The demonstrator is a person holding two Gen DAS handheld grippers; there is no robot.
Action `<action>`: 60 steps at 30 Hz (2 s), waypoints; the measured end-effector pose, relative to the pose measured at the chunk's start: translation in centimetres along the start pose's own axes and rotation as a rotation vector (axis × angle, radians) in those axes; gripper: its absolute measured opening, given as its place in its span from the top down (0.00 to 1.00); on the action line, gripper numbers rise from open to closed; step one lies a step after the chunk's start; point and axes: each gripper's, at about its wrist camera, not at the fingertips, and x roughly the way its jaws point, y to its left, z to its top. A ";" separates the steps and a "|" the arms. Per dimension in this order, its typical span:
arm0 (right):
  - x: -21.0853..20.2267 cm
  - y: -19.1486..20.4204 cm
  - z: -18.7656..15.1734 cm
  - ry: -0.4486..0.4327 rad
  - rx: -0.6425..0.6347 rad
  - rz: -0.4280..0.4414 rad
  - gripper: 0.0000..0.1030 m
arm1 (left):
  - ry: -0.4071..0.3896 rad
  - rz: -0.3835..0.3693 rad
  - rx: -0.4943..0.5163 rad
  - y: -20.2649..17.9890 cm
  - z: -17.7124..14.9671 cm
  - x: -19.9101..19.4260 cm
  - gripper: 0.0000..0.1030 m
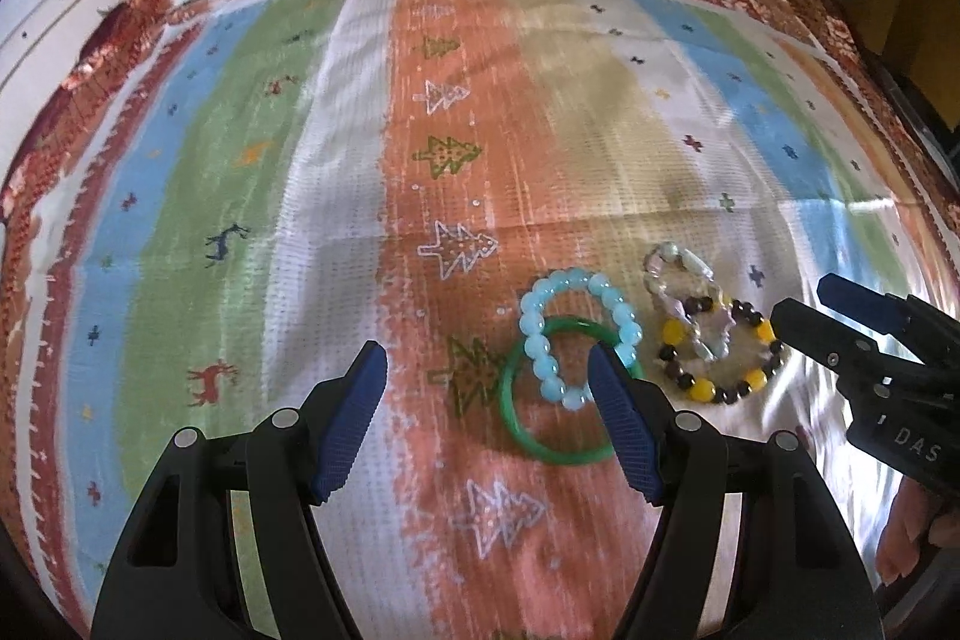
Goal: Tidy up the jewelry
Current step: 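Move both open tools toward the green bangle and remaining bead bracelets, then grasp the light-blue bead bracelet with the left tool while the right grasps the white charm bracelet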
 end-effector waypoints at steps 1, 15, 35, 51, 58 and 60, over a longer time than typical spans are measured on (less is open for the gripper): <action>0.2 0.0 0.2 0.001 0.002 0.001 0.40 | 0.007 -0.001 -0.001 0.0 0.1 0.3 0.33; 5.1 0.3 1.8 0.102 -0.055 -0.065 0.40 | 0.092 0.015 0.061 -1.0 1.1 4.6 0.33; 6.7 -0.8 2.1 0.111 -0.028 -0.054 0.40 | 0.089 -0.001 0.030 -0.4 1.9 5.7 0.25; 6.9 -1.4 1.9 0.121 -0.052 -0.095 0.64 | 0.095 0.044 0.061 -0.7 2.2 6.7 0.37; 6.5 -2.1 1.8 0.124 -0.023 -0.071 0.85 | 0.085 0.058 0.082 -0.2 1.9 6.5 0.82; 6.3 -2.1 1.7 0.122 -0.022 -0.060 0.85 | 0.087 0.051 0.069 0.3 1.9 6.4 0.89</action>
